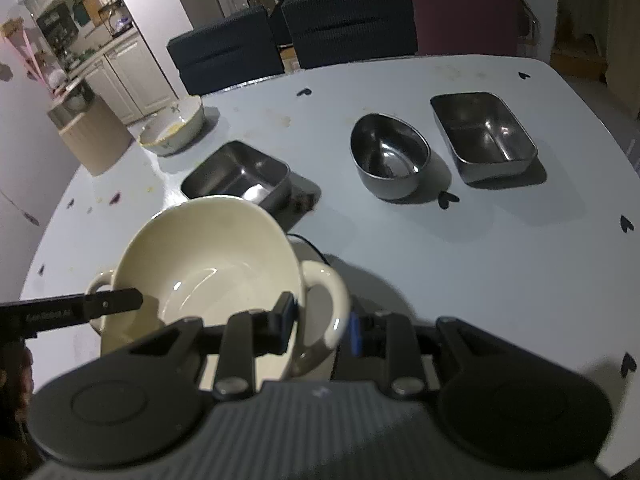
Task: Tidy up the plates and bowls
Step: 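Lower the cream bowl onto the table beside the steel trays with both grippers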
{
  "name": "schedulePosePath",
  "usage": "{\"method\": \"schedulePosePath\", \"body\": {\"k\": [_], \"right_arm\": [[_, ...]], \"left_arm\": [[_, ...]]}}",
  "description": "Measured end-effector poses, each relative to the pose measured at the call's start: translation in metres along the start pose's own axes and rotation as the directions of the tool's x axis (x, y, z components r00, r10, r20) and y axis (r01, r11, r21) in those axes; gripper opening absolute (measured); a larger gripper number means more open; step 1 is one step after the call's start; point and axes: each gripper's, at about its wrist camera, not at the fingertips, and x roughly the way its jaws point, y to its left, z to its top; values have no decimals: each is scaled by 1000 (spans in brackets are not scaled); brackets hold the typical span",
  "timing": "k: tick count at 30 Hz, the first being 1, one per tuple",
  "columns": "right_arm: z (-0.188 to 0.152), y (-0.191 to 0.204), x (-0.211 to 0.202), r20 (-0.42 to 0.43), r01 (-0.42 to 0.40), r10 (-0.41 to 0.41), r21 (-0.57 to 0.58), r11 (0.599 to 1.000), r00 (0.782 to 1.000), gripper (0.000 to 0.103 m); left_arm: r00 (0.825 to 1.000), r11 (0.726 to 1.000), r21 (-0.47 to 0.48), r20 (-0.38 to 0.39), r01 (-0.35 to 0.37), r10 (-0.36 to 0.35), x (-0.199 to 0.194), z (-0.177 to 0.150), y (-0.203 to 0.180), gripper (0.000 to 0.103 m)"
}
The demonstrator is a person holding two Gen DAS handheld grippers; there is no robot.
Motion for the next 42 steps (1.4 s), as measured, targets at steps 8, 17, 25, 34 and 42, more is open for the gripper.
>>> {"method": "schedulePosePath", "body": {"k": [8,17,25,34,42], "right_arm": [[2,4,9,-29,18,-19,-31,999,999,32],[5,10,21,-72,49,-53,-58,997,996,32],[6,11,28,-90,70,-76,-67,995,993,32],[7,15,30,-98,76,-84,-86,993,992,32],[6,16,33,-113,63,-79,-142,988,990,33]], "left_arm": [[1000,1000,-6,-14,10,-10,14,-2,11,30],[998,1000,-16,-55,2,-2,31,-6,19,32],[997,1000,-19,-74,-2,1,39,-7,21,33],[997,1000,2,-70,-13,13,43,-7,21,35],[997,999,45,-70,-29,32,42,-6,20,36]]}}
